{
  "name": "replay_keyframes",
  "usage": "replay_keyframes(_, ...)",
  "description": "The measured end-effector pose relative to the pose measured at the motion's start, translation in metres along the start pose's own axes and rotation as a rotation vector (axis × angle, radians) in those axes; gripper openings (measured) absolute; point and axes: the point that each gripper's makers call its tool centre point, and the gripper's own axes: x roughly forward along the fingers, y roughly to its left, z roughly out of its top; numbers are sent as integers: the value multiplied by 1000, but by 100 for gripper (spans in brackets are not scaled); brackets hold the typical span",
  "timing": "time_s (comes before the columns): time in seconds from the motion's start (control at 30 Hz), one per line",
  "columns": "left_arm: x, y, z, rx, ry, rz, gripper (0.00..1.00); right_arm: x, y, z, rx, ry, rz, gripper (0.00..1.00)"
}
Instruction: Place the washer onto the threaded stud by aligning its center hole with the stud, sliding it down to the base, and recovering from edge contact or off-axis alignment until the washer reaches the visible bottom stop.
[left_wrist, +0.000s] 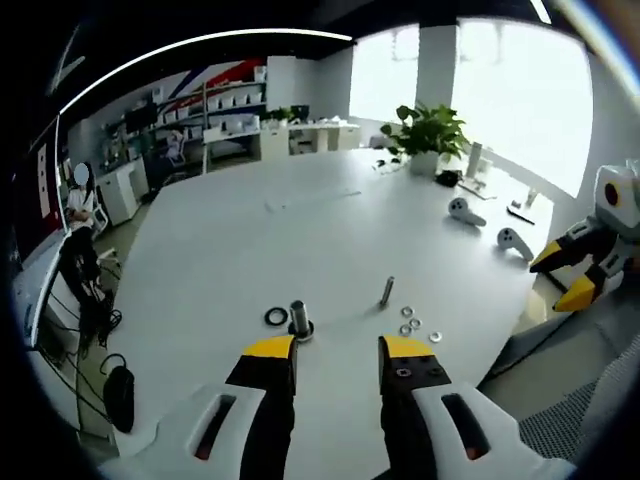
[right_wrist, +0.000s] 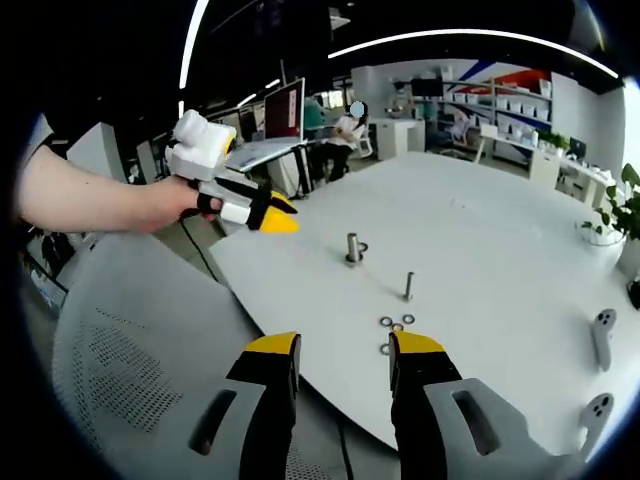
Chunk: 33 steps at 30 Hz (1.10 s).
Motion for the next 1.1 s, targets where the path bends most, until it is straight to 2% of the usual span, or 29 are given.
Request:
replay_keyframes(0.17,9,20,15,-13,-34,-18,31,0,-6,-4,10,25,-33,38)
replay_keyframes(0.27,17,29,18,-22,-46,-34,31,0,-7,-4,30,25,-39,38)
replay_keyframes(0.43,26,44,14,3,-32,-58,31,-3,-14,-5,45,25,-77,38)
replay_keyframes(0.57,37,67,9,4,-21,-73,31,-5,-19,-6,51,23,-105,39)
replay_keyframes(0.7,49,90,4,42,14,-89,31,-5,-23,-7,59,27,-126,39)
replay_keyframes(0.73,51,94,2,45,24,-93,31,-5,-23,-7,61,29,-129,39)
replay_keyframes(0.8,60,100,-6,66,84,-114,31,-6,-24,-8,63,32,-137,39)
replay_keyframes(0.83,66,104,-8,111,111,-122,31,-6,-25,-8,62,32,-141,39)
replay_keyframes(1.0,96,107,-17,228,224,-168,31,-6,-30,-10,69,45,-161,39)
replay_keyframes(1.1,102,89,-23,305,294,-218,31,-8,-32,-11,81,44,-172,38)
